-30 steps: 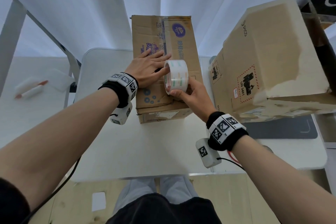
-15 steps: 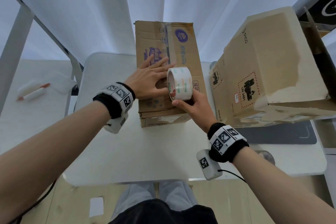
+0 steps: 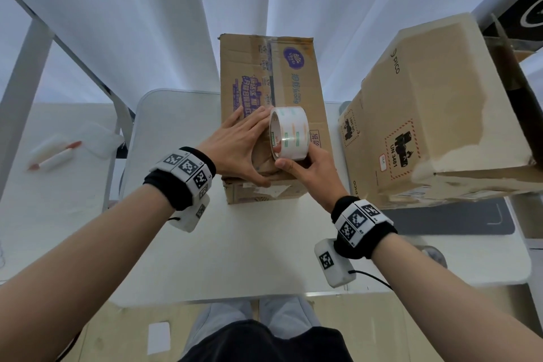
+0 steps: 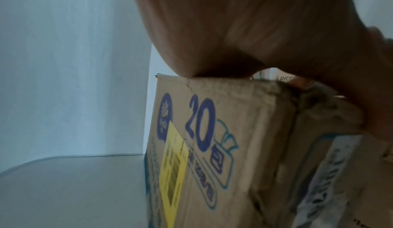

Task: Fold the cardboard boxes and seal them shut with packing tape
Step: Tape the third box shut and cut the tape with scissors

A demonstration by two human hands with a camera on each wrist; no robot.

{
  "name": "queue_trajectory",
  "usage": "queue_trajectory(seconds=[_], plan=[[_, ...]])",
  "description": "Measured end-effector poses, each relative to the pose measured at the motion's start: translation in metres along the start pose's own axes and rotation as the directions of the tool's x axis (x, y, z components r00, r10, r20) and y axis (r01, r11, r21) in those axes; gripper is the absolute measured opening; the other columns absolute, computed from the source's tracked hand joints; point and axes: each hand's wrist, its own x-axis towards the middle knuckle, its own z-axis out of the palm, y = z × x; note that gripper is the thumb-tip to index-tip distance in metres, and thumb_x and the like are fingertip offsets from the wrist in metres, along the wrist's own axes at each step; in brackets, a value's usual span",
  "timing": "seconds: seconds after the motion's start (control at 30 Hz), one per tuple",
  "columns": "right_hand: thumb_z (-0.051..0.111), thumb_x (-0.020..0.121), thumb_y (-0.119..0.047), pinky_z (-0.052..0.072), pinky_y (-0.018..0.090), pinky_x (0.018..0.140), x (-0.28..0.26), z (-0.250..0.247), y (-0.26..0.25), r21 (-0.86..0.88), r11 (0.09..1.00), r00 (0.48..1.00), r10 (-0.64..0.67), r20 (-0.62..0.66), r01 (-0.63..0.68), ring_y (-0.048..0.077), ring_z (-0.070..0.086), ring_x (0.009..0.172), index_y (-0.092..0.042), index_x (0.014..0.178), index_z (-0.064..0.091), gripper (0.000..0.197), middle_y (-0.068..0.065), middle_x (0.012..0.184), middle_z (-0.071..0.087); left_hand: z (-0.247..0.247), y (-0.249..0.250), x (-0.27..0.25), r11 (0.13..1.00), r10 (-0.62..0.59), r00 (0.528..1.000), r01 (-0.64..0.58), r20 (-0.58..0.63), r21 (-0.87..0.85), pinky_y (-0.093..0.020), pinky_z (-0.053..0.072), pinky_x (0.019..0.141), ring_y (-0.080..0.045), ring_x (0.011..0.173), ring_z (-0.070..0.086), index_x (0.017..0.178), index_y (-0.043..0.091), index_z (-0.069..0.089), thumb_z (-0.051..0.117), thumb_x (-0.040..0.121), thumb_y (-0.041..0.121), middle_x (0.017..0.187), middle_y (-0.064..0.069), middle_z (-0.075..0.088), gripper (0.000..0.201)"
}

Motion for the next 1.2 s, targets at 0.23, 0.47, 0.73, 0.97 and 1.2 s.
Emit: queue_trajectory(seconds=[0.23,0.47,0.73,0.97,1.2], plan=[[0.078,0.085,-0.026,0.055,0.049,0.094,0.011,0.005,-0.003,-0.003,1.0,1.0,0.003,0.012,-0.003,0.02,0.067,0.107,-0.011,0.12,0.067,0.039,0.004,0.112,0.072,-0.002,-0.007,0.009,0.999,-0.002,1.0,0.003,-0.025,0.054,-0.046,0.0,0.124,-0.016,0.153,0.005,0.156,0.014,0.007,0.058,0.052,0.086,0.165,-0.002,0.01,0.136],[0.078,0.084,-0.021,0.056,0.048,0.094,0.014,0.007,-0.006,0.024,1.0,1.0,-0.007,-0.009,0.008,0.021,0.068,0.107,-0.025,0.11,0.07,0.027,0.002,0.11,0.074,0.001,-0.011,0.009,0.998,-0.036,0.998,0.039,-0.057,0.051,-0.044,0.002,0.125,-0.015,0.152,0.009,0.157,0.016,0.012,0.057,0.057,0.088,0.165,0.0,0.014,0.131],[0.082,0.08,-0.016,0.057,0.049,0.091,0.014,0.006,-0.009,0.064,0.998,0.999,0.022,-0.033,-0.02,0.024,0.071,0.102,-0.012,0.113,0.071,0.036,0.005,0.106,0.075,0.002,-0.01,0.011,0.998,-0.06,0.995,0.063,-0.082,0.029,-0.042,0.004,0.125,-0.016,0.15,0.018,0.154,0.017,0.02,0.058,0.054,0.087,0.162,0.0,0.022,0.128],[0.082,0.079,-0.012,0.058,0.045,0.09,-0.004,0.007,-0.012,0.078,0.997,0.999,0.033,-0.038,-0.03,0.023,0.072,0.098,-0.008,0.108,0.073,0.031,0.006,0.101,0.077,0.001,-0.008,0.011,0.997,-0.074,0.994,0.074,-0.085,0.005,-0.04,0.004,0.125,-0.014,0.149,0.019,0.154,0.021,0.018,0.061,0.053,0.085,0.162,0.002,0.021,0.127],[0.081,0.081,-0.018,0.06,0.045,0.086,-0.014,0.006,-0.018,0.043,0.999,0.999,0.016,-0.033,-0.015,0.02,0.072,0.096,-0.006,0.115,0.068,0.038,0.006,0.101,0.076,-0.002,-0.007,0.014,0.996,-0.077,0.995,0.079,-0.062,0.031,-0.043,0.012,0.123,-0.015,0.148,0.021,0.155,0.021,0.016,0.057,0.051,0.087,0.163,0.005,0.019,0.131]])
